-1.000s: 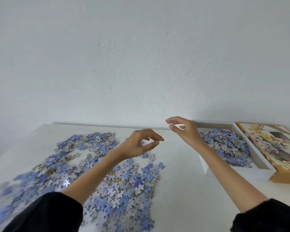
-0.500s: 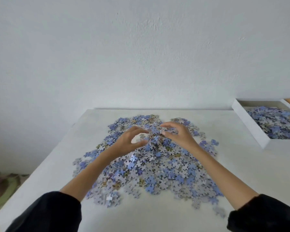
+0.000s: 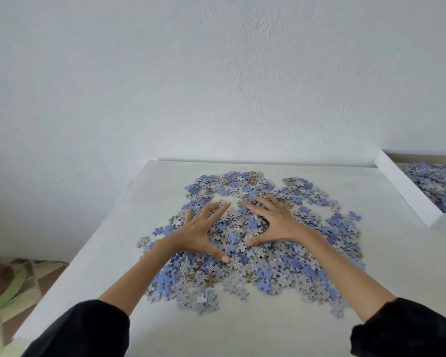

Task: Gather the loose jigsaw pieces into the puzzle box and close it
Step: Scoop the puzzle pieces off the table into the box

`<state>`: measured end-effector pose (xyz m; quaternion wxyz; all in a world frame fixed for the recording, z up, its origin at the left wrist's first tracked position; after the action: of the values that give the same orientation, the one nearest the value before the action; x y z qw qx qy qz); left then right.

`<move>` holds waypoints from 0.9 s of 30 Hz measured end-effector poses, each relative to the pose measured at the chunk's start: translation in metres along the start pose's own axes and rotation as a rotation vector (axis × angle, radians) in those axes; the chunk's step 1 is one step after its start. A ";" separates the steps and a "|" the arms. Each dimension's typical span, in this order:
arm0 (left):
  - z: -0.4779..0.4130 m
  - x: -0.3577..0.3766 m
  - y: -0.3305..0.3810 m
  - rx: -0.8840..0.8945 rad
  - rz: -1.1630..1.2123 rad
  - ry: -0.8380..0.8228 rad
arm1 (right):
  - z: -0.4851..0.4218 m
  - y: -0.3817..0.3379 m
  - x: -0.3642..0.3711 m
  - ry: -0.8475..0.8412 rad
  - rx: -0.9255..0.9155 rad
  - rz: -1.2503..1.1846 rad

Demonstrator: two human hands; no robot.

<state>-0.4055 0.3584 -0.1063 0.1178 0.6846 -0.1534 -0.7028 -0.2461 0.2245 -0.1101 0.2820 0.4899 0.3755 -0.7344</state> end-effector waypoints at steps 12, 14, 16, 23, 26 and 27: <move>-0.010 -0.002 -0.001 0.079 -0.147 0.087 | 0.015 -0.003 -0.003 0.311 -0.066 -0.186; -0.012 -0.001 -0.002 0.104 -0.130 0.131 | 0.015 -0.004 -0.004 0.345 -0.064 -0.236; -0.013 -0.002 0.003 0.133 -0.118 0.173 | 0.015 -0.004 -0.006 0.408 -0.065 -0.305; -0.016 -0.005 0.016 0.178 -0.069 0.349 | 0.015 -0.005 -0.008 0.531 -0.084 -0.359; -0.019 -0.007 0.012 0.133 0.073 0.374 | 0.014 0.000 -0.013 0.504 -0.081 -0.507; -0.020 -0.007 0.009 0.126 0.134 0.382 | 0.014 0.002 -0.017 0.472 -0.062 -0.574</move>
<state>-0.3855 0.3515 -0.0966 0.1481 0.7997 -0.2170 -0.5399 -0.2454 0.2123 -0.0913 -0.0150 0.5119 0.5745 -0.6385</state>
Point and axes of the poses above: each hand's wrist, its own z-axis away from the middle knuckle, its own x-axis out of the palm, y = z × x, the point moved 4 cm from there along -z, towards the middle knuckle, and after that the axes turned 13 degrees about x, right-handed, at the moved point
